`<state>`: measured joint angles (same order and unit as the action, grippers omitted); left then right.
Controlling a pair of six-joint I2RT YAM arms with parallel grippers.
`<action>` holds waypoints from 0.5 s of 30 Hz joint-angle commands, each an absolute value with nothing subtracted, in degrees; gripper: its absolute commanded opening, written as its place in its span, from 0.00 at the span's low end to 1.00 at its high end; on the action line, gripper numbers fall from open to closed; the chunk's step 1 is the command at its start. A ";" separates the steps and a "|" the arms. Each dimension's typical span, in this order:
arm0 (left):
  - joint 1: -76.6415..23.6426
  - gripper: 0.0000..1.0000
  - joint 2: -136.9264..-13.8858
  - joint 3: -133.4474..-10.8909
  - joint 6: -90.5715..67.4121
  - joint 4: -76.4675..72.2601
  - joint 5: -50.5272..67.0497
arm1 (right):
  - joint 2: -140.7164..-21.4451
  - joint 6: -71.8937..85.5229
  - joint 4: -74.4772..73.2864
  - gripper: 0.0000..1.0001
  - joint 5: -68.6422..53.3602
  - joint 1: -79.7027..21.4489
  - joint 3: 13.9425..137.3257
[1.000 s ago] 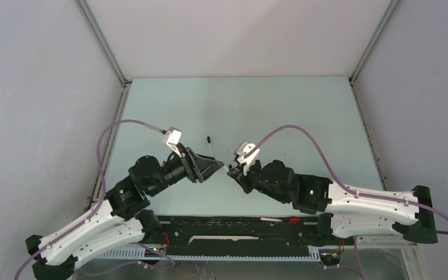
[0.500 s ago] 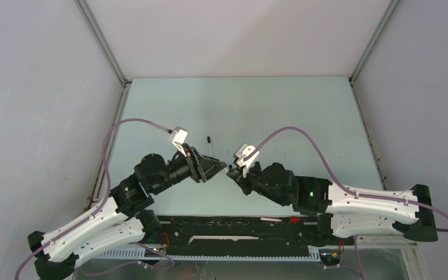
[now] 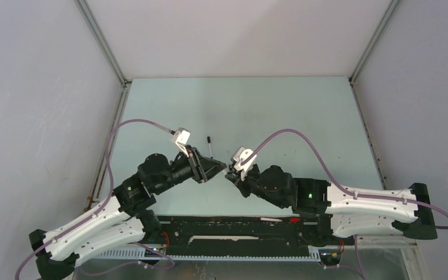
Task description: Insert the pens into the pen caps
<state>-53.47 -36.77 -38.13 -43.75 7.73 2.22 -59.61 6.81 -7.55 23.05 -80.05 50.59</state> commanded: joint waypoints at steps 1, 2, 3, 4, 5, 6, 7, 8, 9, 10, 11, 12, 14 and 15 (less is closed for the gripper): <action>-53.09 0.32 -37.34 -37.19 -44.77 5.45 4.09 | -60.33 5.68 -4.47 0.00 24.91 -80.68 52.95; -53.09 0.31 -37.43 -37.11 -44.88 5.49 4.30 | -60.37 5.57 -4.22 0.00 24.93 -80.83 52.99; -53.04 0.30 -37.51 -37.09 -44.99 5.64 4.44 | -60.46 5.47 -4.00 0.00 25.05 -80.84 53.00; -53.08 0.30 -37.46 -37.09 -45.11 5.85 4.59 | -60.51 5.36 -3.73 0.00 25.14 -80.92 52.95; -53.09 0.30 -37.33 -37.09 -45.16 6.06 4.64 | -60.55 5.30 -3.51 0.00 25.32 -80.90 53.00; -53.09 0.30 -37.16 -37.01 -45.25 6.21 4.72 | -60.64 5.28 -3.37 0.00 25.53 -80.97 53.06; -53.03 0.29 -36.84 -36.93 -45.33 6.33 4.71 | -60.76 5.27 -3.46 0.00 25.77 -80.99 53.20; -53.08 0.29 -36.63 -36.87 -45.41 6.39 4.73 | -60.92 5.20 -3.55 0.00 25.89 -81.03 53.40; -53.09 0.28 -36.43 -36.77 -45.44 6.44 4.73 | -61.03 5.12 -3.64 0.00 25.93 -81.03 53.55; -53.04 0.25 -36.31 -36.68 -45.51 6.40 4.77 | -61.11 5.10 -3.73 0.00 26.06 -81.01 53.73; -53.07 0.22 -36.25 -36.58 -45.57 6.35 4.77 | -61.29 5.05 -3.77 0.00 26.05 -81.11 53.80; -53.08 0.18 -36.25 -36.56 -45.61 6.40 4.84 | -61.45 5.02 -3.71 0.00 26.05 -81.07 53.93; -53.08 0.06 -36.59 -36.64 -45.68 6.54 4.91 | -61.51 4.92 -3.53 0.00 26.17 -81.13 53.96; -53.09 0.01 -36.75 -36.65 -45.77 6.51 4.87 | -61.57 4.92 -3.44 0.00 26.41 -81.27 53.92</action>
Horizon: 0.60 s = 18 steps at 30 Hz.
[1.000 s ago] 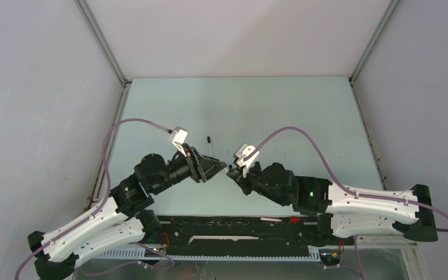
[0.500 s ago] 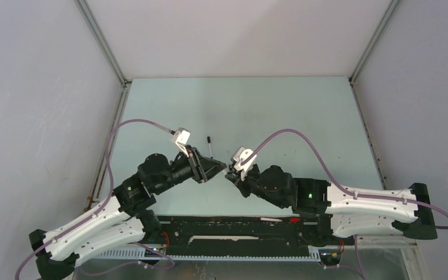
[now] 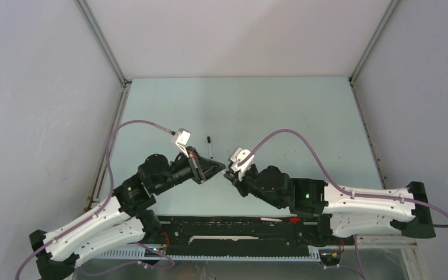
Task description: Insert the pens into the pen caps
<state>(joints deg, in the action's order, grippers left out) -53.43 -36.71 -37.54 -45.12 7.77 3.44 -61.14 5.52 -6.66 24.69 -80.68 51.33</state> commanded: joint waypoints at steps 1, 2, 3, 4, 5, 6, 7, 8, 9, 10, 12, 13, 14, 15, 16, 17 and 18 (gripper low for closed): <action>-53.09 0.00 -36.81 -36.65 -45.93 6.58 4.71 | -61.45 5.04 -3.36 0.00 27.24 -81.48 53.94; -53.09 0.00 -36.83 -36.65 -46.11 6.61 4.42 | -61.27 5.21 -3.40 0.00 28.22 -81.65 53.92; -53.04 0.00 -36.71 -36.58 -46.26 6.62 4.02 | -61.04 5.47 -3.47 0.04 28.76 -81.73 53.95; -53.07 0.00 -36.55 -36.57 -46.50 6.59 3.30 | -60.63 6.02 -3.62 0.21 29.50 -81.67 53.96; -53.02 0.00 -36.31 -36.52 -46.76 6.60 2.57 | -60.02 6.72 -3.83 0.47 30.19 -81.69 53.95; -53.01 0.00 -36.08 -36.56 -47.07 6.52 1.73 | -59.50 7.17 -3.94 0.58 30.65 -81.76 53.92; -53.00 0.00 -35.79 -36.63 -47.41 6.34 0.90 | -58.99 7.67 -3.95 0.65 31.33 -81.79 53.96; -53.00 0.00 -35.38 -36.77 -47.78 6.08 0.29 | -58.53 8.21 -3.84 0.69 32.05 -81.89 53.92; -53.00 0.00 -35.03 -36.82 -48.26 5.66 0.19 | -58.05 8.63 -3.59 0.71 32.82 -81.90 53.84; -53.00 0.00 -34.55 -36.78 -48.86 5.05 -1.57 | -57.52 8.92 -2.82 0.71 33.51 -81.90 53.49; -53.00 0.00 -33.41 -36.38 -50.24 3.66 -3.32 | -56.09 9.15 -0.70 0.72 33.99 -81.99 52.10; -53.00 0.00 -32.76 -35.91 -50.94 2.77 -3.99 | -55.20 9.10 1.85 0.72 33.95 -81.96 51.21; -53.00 0.00 -32.06 -35.48 -52.05 1.84 -4.56 | -54.26 9.14 3.86 0.72 33.93 -81.96 50.13; -53.00 0.00 -31.15 -34.80 -52.56 0.64 -5.10 | -53.07 9.09 5.92 0.72 33.73 -81.99 48.78; -53.02 0.00 -30.26 -33.94 -53.67 -1.21 -5.48 | -51.83 8.84 8.80 0.72 32.99 -82.00 47.15; -53.00 0.00 -29.23 -32.98 -55.24 -3.01 -6.05 | -50.35 8.42 12.13 0.72 31.60 -82.00 45.17; -53.00 0.00 -28.27 -32.04 -56.33 -4.63 -6.51 | -48.95 7.79 15.48 0.72 30.25 -81.96 43.13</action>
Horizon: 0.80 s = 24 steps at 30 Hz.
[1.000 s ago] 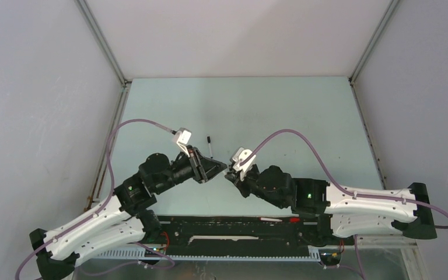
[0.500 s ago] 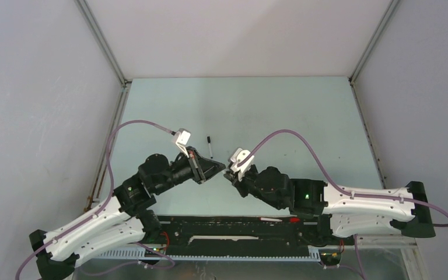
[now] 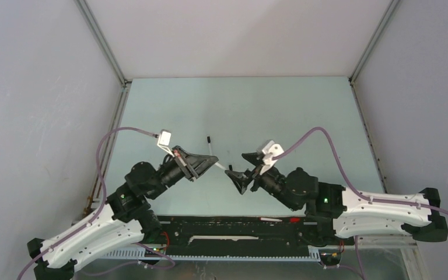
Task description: Insert the pens into the pen caps
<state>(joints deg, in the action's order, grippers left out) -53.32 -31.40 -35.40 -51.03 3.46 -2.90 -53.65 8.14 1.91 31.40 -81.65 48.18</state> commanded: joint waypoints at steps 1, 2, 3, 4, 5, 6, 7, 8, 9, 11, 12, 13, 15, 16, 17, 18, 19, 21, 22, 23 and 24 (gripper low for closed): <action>-52.95 0.00 -27.35 -31.27 -57.45 -6.05 -6.85 | -47.67 6.86 19.29 0.72 28.31 -81.94 41.03; -52.97 0.00 -26.37 -30.56 -58.49 -7.41 -7.12 | -46.54 5.94 23.10 0.73 26.50 -81.96 38.90; -52.94 0.00 -25.59 -29.87 -59.54 -9.11 -7.09 | -45.63 4.76 26.54 0.73 25.31 -82.00 36.81; -52.97 0.00 -24.71 -28.94 -60.65 -11.25 -6.66 | -44.94 3.43 29.77 0.73 23.71 -81.92 35.01; -52.99 0.00 -23.87 -28.18 -61.57 -13.39 -6.19 | -44.41 1.78 32.41 0.73 21.62 -81.97 33.36; -52.92 0.00 -23.30 -27.79 -62.44 -14.80 -5.86 | -44.00 0.44 35.19 0.73 19.64 -81.88 31.83; -52.97 0.00 -22.74 -27.56 -63.03 -15.59 -5.62 | -43.81 -1.49 37.39 0.72 17.51 -81.92 30.25; -52.94 0.00 -22.34 -27.37 -63.58 -16.21 -5.29 | -43.74 -2.37 39.29 0.72 15.60 -81.85 29.54; -52.98 0.00 -21.91 -27.20 -64.03 -16.80 -4.97 | -43.95 -3.43 40.69 0.71 13.73 -81.86 29.06; -52.96 0.00 -21.26 -26.59 -65.41 -18.65 -4.11 | -44.62 -4.91 42.97 0.71 10.38 -81.90 28.67; -52.92 0.00 -20.71 -26.10 -66.25 -19.87 -3.49 | -45.05 -5.43 43.70 0.70 8.81 -81.88 28.65; -52.91 0.00 -20.35 -25.39 -67.24 -21.27 -2.94 | -45.46 -5.87 44.63 0.69 7.74 -81.84 28.65; -52.92 0.00 -19.81 -24.29 -69.13 -23.89 -1.60 | -46.39 -7.04 46.96 0.67 5.76 -81.99 28.65; -52.93 0.00 -19.70 -24.11 -70.04 -24.40 -0.86 | -46.95 -7.44 48.04 0.66 4.99 -81.99 28.65; -52.91 0.00 -19.72 -24.09 -70.68 -24.68 -0.49 | -47.46 -7.92 49.37 0.65 4.40 -82.00 28.65; -52.91 0.00 -19.81 -23.97 -71.37 -25.11 0.92 | -47.99 -8.30 50.90 0.64 4.01 -82.00 28.65; -52.99 0.00 -19.97 -23.81 -72.17 -25.85 1.86 | -48.65 -8.85 52.65 0.63 3.54 -82.00 28.65; -52.95 0.00 -20.47 -22.91 -74.14 -28.03 3.19 | -50.12 -10.03 56.55 0.60 3.22 -81.99 28.65; -53.01 0.00 -20.80 -22.66 -75.09 -28.98 3.72 | -50.89 -10.71 58.37 0.58 3.17 -82.03 28.65; -52.99 0.00 -21.13 -22.49 -75.85 -29.77 4.20 | -51.91 -11.47 60.17 0.57 3.21 -82.05 28.65; -53.00 0.00 -21.40 -22.23 -76.77 -30.56 4.83 | -52.59 -12.49 61.49 0.56 3.29 -82.02 28.77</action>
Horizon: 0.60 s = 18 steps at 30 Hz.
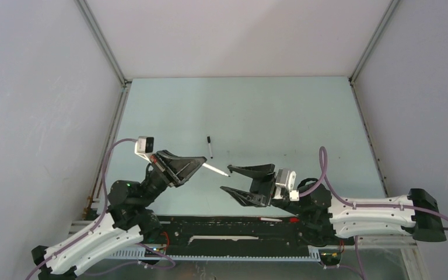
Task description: Insert the pens into the pen caps
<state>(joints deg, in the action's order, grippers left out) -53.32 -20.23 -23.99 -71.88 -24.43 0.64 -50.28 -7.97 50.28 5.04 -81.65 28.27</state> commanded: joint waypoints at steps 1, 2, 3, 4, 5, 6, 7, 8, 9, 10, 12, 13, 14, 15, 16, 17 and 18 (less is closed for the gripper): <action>-53.00 0.00 -21.69 -21.85 -77.74 -31.77 5.48 | -53.24 -12.97 62.36 0.54 3.48 -82.03 28.86; -53.02 0.00 -21.97 -21.38 -78.72 -33.07 5.86 | -53.71 -13.75 62.98 0.53 3.59 -82.08 29.21; -53.00 0.00 -22.14 -20.94 -79.58 -34.23 6.15 | -54.19 -14.21 63.51 0.52 3.56 -82.02 29.45; -53.00 0.00 -22.22 -20.59 -80.18 -35.02 6.28 | -54.65 -14.50 64.07 0.50 3.41 -82.04 29.71; -53.00 0.00 -22.31 -20.45 -80.56 -35.45 6.37 | -55.05 -14.61 64.57 0.49 3.14 -82.05 30.01; -53.00 0.00 -22.38 -20.21 -80.73 -35.86 6.41 | -55.56 -14.74 64.84 0.47 2.82 -81.96 30.36; -53.00 0.00 -22.54 -20.02 -80.95 -36.17 6.41 | -56.00 -14.83 64.87 0.46 2.55 -82.01 30.81; -53.00 0.00 -22.77 -19.77 -81.16 -36.53 6.42 | -56.45 -14.84 64.92 0.45 2.21 -81.99 31.25; -53.04 0.00 -22.97 -19.59 -81.35 -36.89 6.45 | -56.84 -14.85 64.93 0.45 1.96 -82.00 31.61; -53.00 0.00 -23.21 -19.46 -81.58 -37.25 6.46 | -57.20 -14.81 64.95 0.43 1.86 -82.02 31.92; -53.00 0.00 -23.66 -19.10 -81.96 -38.09 6.58 | -57.75 -14.85 65.32 0.40 1.67 -82.07 32.31; -53.00 0.00 -23.83 -19.00 -82.14 -38.26 6.59 | -57.95 -14.78 65.57 0.39 1.66 -82.03 32.34; -53.00 0.00 -23.96 -18.87 -82.21 -38.43 6.58 | -57.99 -14.84 65.83 0.37 1.75 -82.06 32.34; -53.00 0.00 -24.09 -18.86 -82.24 -38.55 6.66 | -58.06 -14.70 65.97 0.36 1.76 -82.09 32.34; -53.00 0.00 -24.23 -18.75 -82.22 -38.58 6.68 | -58.01 -14.71 66.12 0.35 1.88 -82.09 32.34; -53.00 0.00 -24.25 -18.60 -82.34 -38.67 6.60 | -58.01 -14.62 66.17 0.33 1.96 -82.08 32.34; -53.00 0.00 -24.33 -18.55 -82.34 -38.68 6.52 | -57.93 -14.60 66.07 0.31 2.20 -82.04 32.46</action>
<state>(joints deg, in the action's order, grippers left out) -53.32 -23.83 -20.36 -81.14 -35.68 5.21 -58.00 -13.96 62.19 2.17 -81.69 29.91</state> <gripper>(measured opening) 0.034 0.342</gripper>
